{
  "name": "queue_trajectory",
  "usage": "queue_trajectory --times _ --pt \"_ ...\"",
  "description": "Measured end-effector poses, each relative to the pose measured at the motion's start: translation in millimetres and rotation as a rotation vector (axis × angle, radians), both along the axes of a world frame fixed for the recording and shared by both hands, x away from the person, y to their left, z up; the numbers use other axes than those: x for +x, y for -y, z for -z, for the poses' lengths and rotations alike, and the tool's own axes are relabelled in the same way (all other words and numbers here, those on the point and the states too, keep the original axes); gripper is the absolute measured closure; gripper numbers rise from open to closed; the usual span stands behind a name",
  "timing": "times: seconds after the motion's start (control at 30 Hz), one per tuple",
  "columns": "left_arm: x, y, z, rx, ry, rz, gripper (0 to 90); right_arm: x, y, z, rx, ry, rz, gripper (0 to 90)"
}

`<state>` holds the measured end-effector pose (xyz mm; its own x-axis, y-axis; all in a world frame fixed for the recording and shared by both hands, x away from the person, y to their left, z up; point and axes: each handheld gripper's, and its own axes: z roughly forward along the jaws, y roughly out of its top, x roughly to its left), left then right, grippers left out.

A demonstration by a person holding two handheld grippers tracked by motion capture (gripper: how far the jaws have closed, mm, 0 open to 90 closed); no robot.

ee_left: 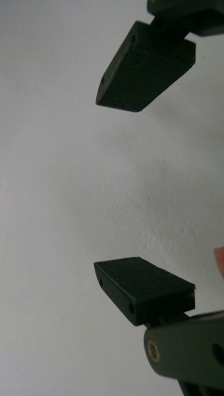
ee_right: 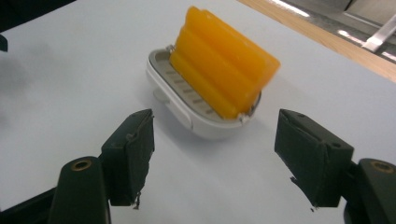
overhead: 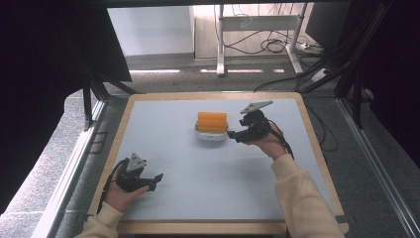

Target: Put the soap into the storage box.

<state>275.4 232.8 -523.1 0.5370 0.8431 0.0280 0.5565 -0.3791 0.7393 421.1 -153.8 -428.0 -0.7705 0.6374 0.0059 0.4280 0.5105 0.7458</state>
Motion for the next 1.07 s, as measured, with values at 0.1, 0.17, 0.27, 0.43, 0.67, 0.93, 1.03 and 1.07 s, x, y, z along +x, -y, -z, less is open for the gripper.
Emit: queue_trajectory --times 0.1,0.17,0.27,0.43,0.67,0.93,1.03,1.07 --pt "0.4 0.2 0.4 0.004 -0.001 0.000 17.8 -13.9 11.8 3.7 0.012 0.012 0.017 28.5" --pt "0.3 0.2 0.2 0.004 0.000 -0.001 17.8 -23.1 19.7 6.7 0.018 0.018 0.023 28.6" --pt "0.2 -0.1 -0.3 0.002 0.000 -0.003 17.8 -34.7 29.5 10.6 0.017 0.020 0.031 28.3" --pt "0.3 -0.7 -0.3 0.001 0.001 -0.005 17.8 -50.0 41.6 19.8 0.014 0.018 0.046 28.0" --pt "1.1 -1.6 0.1 -0.001 0.001 -0.009 17.8 -59.1 49.4 36.2 0.001 0.027 0.056 27.7" --pt "2.7 -2.2 -2.0 -0.005 0.004 -0.004 17.7 -63.2 49.5 31.6 0.014 0.084 0.054 25.3" --pt "3.4 -3.0 -3.4 -0.011 0.004 -0.011 17.7 -65.4 49.5 29.1 0.027 0.102 0.051 23.1" --pt "3.9 -2.6 -3.6 -0.015 0.001 -0.009 17.7 -65.7 49.6 28.6 0.026 0.105 0.052 22.7"
